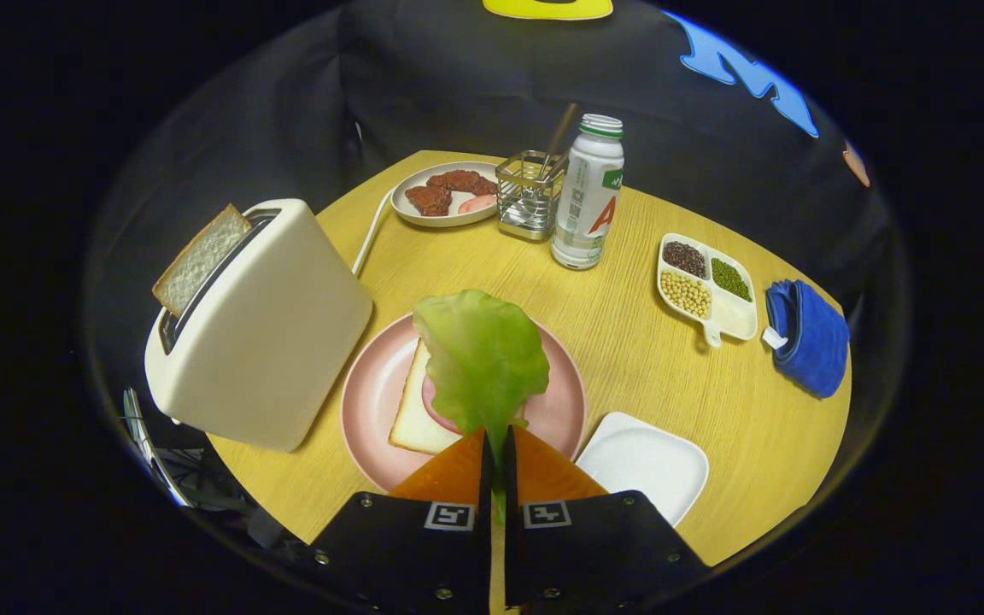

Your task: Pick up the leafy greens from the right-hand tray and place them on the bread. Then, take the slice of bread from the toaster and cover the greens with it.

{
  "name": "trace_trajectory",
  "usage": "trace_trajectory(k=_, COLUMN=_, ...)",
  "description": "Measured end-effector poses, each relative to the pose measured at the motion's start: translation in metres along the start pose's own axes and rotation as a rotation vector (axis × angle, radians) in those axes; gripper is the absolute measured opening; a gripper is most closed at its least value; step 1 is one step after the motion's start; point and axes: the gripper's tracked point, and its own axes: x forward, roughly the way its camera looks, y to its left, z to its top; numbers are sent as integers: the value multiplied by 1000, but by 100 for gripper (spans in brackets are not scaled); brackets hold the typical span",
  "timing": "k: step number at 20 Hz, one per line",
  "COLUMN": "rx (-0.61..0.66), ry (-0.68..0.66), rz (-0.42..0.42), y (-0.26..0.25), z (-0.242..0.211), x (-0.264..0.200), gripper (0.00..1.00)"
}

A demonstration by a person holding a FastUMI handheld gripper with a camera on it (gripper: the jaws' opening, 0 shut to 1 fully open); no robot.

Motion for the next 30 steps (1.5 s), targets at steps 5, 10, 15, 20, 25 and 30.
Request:
trace_trajectory(k=5, rx=-8, ry=31, rz=23, y=9, z=-4, x=12, gripper=8)
trace_trajectory(k=10, rx=-55, ry=36, rz=21, y=16, z=-5, x=16, gripper=10)
trace_trajectory(k=15, rx=-123, ry=10, rz=-55, y=2, z=-1, x=16, gripper=44)
trace_trajectory(k=20, rx=-174, ry=-71, rz=-123, y=-7, z=14, x=-1, gripper=61)
trace_trajectory(k=25, rx=-127, ry=-164, rz=-35, y=20, z=22, x=-24, gripper=70)
trace_trajectory(k=30, rx=-79, ry=-257, rz=3, y=44, z=26, x=-43, gripper=70)
